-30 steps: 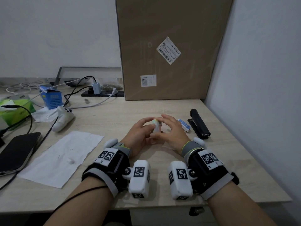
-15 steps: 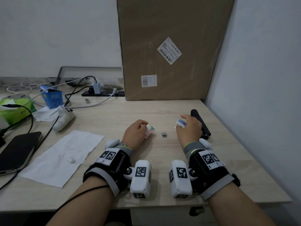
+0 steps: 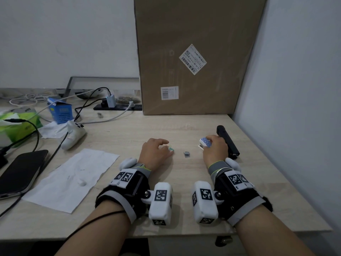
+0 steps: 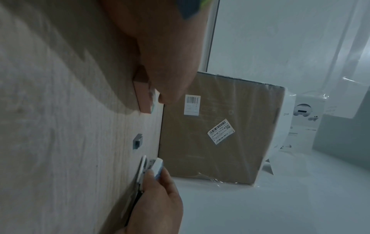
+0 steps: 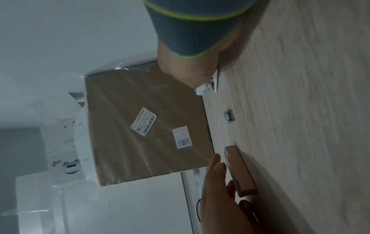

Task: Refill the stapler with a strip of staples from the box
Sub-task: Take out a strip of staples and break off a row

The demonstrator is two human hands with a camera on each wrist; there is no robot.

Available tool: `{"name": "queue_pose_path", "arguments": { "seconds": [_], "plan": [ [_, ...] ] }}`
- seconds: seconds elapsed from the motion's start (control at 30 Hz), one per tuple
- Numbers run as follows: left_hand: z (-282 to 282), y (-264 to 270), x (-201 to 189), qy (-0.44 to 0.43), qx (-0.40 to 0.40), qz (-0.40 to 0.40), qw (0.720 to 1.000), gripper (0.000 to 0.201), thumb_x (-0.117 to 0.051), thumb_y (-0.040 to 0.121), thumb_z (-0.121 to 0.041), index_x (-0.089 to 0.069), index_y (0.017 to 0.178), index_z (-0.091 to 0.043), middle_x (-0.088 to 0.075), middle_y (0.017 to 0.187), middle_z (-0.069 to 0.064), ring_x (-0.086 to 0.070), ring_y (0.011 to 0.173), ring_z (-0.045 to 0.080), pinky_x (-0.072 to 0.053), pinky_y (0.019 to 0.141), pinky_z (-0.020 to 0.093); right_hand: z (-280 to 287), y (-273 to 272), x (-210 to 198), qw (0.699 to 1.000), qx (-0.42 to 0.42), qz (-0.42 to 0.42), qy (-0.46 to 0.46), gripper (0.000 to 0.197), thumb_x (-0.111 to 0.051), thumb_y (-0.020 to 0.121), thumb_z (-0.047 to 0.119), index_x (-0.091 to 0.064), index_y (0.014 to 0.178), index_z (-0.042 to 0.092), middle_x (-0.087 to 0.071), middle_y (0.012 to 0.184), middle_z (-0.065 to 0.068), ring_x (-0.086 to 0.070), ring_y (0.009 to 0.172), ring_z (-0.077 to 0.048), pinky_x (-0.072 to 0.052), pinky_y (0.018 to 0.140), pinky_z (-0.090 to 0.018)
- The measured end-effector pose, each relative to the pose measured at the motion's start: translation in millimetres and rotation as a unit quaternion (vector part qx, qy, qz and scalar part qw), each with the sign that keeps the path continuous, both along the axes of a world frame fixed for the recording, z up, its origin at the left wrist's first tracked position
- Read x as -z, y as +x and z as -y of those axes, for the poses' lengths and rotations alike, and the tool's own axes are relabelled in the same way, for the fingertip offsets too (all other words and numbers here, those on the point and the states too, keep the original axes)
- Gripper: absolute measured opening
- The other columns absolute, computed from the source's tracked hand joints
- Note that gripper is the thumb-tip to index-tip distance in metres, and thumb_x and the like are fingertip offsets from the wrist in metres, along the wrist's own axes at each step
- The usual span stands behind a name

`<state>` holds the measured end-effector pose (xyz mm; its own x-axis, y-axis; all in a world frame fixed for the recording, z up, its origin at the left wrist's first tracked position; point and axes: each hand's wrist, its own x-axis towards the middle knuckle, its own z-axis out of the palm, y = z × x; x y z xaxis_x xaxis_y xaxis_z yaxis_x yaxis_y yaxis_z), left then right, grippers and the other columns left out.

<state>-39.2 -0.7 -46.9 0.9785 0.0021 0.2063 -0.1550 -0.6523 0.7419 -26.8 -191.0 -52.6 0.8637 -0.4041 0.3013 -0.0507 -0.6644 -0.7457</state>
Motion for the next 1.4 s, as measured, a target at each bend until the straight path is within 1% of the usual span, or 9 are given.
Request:
{"name": "queue_pose_path", "arguments": {
  "seconds": [0.17, 0.33, 0.43, 0.57, 0.77, 0.9, 1.07, 1.27, 1.4],
  "plan": [
    [2.2, -4.6, -2.9, -0.054, 0.039, 0.052, 0.996, 0.031, -0.064, 0.084, -0.024, -0.064, 0.114, -0.023, -0.058, 0.118, -0.003, -0.051, 0.103, 0.016, -0.039, 0.087, 0.024, -12.5, -11.9, -6.7, 0.980, -0.137, 0.137, 0.050, 0.029, -0.060, 0.082, 0.005, -0.065, 0.109, 0.014, -0.063, 0.110, -0.008, -0.059, 0.100, -0.020, -0.046, 0.090, -0.029],
    [5.7, -8.8, -7.4, -0.058, 0.077, 0.076, 0.992, 0.030, -0.068, 0.081, -0.024, -0.066, 0.111, -0.026, -0.063, 0.105, -0.011, -0.051, 0.100, 0.011, -0.037, 0.087, 0.025, -22.6, -24.1, -11.9, 0.949, -0.270, 0.134, 0.095, 0.028, -0.067, 0.081, 0.013, -0.068, 0.108, 0.019, -0.066, 0.107, 0.001, -0.059, 0.096, -0.004, -0.043, 0.084, -0.007],
    [6.7, -9.3, -7.7, -0.052, 0.085, 0.094, 0.991, 0.021, -0.068, 0.080, -0.021, -0.070, 0.100, -0.023, -0.064, 0.092, -0.012, -0.053, 0.093, 0.012, -0.038, 0.083, 0.024, -24.7, -26.2, -11.9, 0.940, -0.302, 0.108, 0.120, 0.026, -0.068, 0.081, 0.022, -0.068, 0.106, 0.024, -0.067, 0.106, 0.003, -0.060, 0.098, -0.004, -0.047, 0.088, -0.020],
    [7.6, -9.5, -7.4, -0.060, 0.073, 0.123, 0.988, 0.009, -0.070, 0.076, -0.017, -0.067, 0.085, -0.016, -0.057, 0.076, -0.016, -0.051, 0.076, 0.007, -0.035, 0.067, 0.006, -27.6, -26.0, -11.5, 0.935, -0.303, 0.084, 0.163, 0.025, -0.071, 0.079, 0.023, -0.069, 0.103, 0.028, -0.069, 0.105, 0.006, -0.062, 0.101, -0.009, -0.052, 0.091, -0.040],
    [9.9, -11.7, -7.6, -0.076, 0.070, 0.132, 0.986, 0.009, -0.074, 0.073, -0.018, -0.065, 0.077, -0.019, -0.060, 0.075, -0.011, -0.049, 0.064, 0.001, -0.037, 0.060, 0.006, -25.8, -27.9, -12.3, 0.952, -0.273, 0.085, 0.114, 0.026, -0.076, 0.070, 0.028, -0.069, 0.094, 0.019, -0.070, 0.097, 0.005, -0.061, 0.094, -0.005, -0.044, 0.076, -0.011],
    [10.4, -11.5, -7.2, -0.097, 0.078, 0.126, 0.984, 0.010, -0.074, 0.073, -0.016, -0.065, 0.076, -0.020, -0.059, 0.071, -0.014, -0.049, 0.061, -0.004, -0.037, 0.058, 0.007, -24.5, -27.6, -13.1, 0.953, -0.264, 0.107, 0.099, 0.020, -0.074, 0.073, 0.028, -0.071, 0.089, 0.017, -0.072, 0.086, 0.005, -0.066, 0.083, -0.006, -0.055, 0.081, -0.028],
    [11.2, -11.3, -9.6, -0.123, 0.087, 0.125, 0.981, 0.006, -0.074, 0.076, -0.020, -0.069, 0.080, -0.019, -0.062, 0.071, -0.011, -0.052, 0.062, 0.001, -0.039, 0.059, 0.009, -26.5, -26.7, -13.4, 0.957, -0.247, 0.133, 0.077, 0.015, -0.069, 0.078, 0.034, -0.071, 0.087, 0.022, -0.072, 0.079, 0.009, -0.067, 0.079, -0.002, -0.057, 0.079, -0.032],
    [15.6, -14.4, -12.6, -0.161, 0.096, 0.115, 0.975, 0.013, -0.072, 0.078, -0.019, -0.071, 0.088, -0.012, -0.065, 0.074, -0.007, -0.060, 0.068, 0.013, -0.052, 0.070, 0.032, -29.2, -27.0, -13.6, 0.958, -0.220, 0.171, 0.067, 0.019, -0.063, 0.083, 0.039, -0.069, 0.087, 0.020, -0.073, 0.079, 0.004, -0.068, 0.077, -0.007, -0.056, 0.079, -0.040],
    [15.4, -14.7, -13.0, -0.165, 0.106, 0.115, 0.974, 0.011, -0.070, 0.080, -0.018, -0.071, 0.089, -0.013, -0.063, 0.076, -0.012, -0.058, 0.067, 0.012, -0.050, 0.067, 0.027, -30.0, -26.4, -11.9, 0.958, -0.225, 0.161, 0.080, 0.017, -0.064, 0.080, 0.041, -0.065, 0.086, 0.025, -0.070, 0.082, 0.008, -0.066, 0.080, -0.008, -0.054, 0.082, -0.042]
  ]
}}
